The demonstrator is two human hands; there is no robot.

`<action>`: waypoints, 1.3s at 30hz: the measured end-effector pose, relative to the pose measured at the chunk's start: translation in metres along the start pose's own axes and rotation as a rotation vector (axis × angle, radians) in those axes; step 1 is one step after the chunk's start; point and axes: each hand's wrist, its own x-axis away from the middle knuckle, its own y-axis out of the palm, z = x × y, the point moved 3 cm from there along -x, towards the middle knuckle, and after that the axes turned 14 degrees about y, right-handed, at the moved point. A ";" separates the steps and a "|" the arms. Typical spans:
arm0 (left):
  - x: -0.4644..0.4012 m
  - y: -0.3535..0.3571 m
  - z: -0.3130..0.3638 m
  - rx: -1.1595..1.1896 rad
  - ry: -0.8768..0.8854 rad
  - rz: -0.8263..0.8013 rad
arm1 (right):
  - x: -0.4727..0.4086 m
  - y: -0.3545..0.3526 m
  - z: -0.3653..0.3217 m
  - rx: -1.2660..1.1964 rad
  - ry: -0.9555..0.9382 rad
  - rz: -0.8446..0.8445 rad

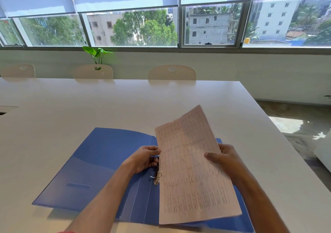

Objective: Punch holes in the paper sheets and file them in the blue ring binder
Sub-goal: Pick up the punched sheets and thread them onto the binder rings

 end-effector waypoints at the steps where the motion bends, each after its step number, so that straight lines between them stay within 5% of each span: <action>1: -0.001 0.000 0.000 -0.002 0.001 0.010 | 0.000 0.000 0.000 -0.005 0.000 -0.001; 39: 0.002 0.018 -0.005 -0.302 0.187 0.243 | -0.009 -0.018 0.013 0.079 0.153 -0.061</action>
